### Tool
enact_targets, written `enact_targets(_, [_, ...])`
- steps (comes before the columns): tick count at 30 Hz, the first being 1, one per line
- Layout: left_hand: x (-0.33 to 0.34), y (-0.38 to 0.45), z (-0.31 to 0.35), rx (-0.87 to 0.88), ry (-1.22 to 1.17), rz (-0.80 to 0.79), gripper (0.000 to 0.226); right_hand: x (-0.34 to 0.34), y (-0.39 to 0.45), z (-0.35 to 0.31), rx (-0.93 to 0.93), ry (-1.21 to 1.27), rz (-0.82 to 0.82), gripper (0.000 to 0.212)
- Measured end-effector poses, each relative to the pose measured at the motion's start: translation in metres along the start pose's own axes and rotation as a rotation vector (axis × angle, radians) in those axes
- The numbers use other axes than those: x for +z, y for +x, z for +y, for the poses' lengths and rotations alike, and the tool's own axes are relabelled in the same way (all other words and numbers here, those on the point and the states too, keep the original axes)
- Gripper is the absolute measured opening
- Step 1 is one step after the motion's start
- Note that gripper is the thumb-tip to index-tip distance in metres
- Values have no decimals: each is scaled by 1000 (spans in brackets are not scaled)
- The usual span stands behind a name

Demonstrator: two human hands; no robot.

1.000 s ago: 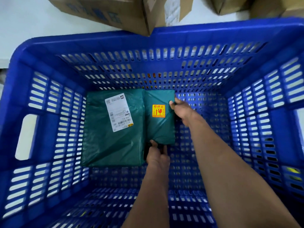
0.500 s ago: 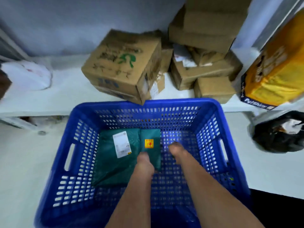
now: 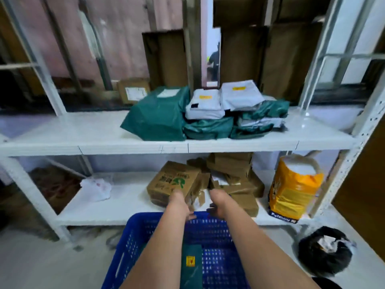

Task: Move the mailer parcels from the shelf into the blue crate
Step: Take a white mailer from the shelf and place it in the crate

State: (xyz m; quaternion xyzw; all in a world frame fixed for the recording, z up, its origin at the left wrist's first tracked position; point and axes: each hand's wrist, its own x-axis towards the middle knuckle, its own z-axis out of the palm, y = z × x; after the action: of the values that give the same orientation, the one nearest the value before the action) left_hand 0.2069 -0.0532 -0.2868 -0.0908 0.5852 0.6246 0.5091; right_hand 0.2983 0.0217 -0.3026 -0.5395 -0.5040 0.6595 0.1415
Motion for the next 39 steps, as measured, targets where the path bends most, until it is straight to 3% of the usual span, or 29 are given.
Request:
enact_targets(8, [53,-87,91,290,36,-39,31,-9,-59,-122,-206,91,29,15])
enact_targets(12, [90,-118,119,325,59,-148,44,-29,-79,-170,-280,203,80,22])
enact_targets(16, [126,-130,130,347,50,-232,48,-65,-77,-208,-377,427,187,37])
enact_targets(19, [152,-129,137,359,52,-265,48,-93,-61,-233,-317,437,321,72])
enact_targets(21, [171,-120,143,387,28,-276,45,-107,-55,-246,-288,422,382,79])
enact_targets(32, [234,-88,142,512,172,-302,19,-128,3,-270,-315,440,367,67])
enact_targets(35, [234,-84,138,558,163,-309,25,-131,17,-265,-321,464,440,62])
enact_targets(39, [226,-87,131,532,104,-319,19,-132,-1,-250,-387,601,451,31])
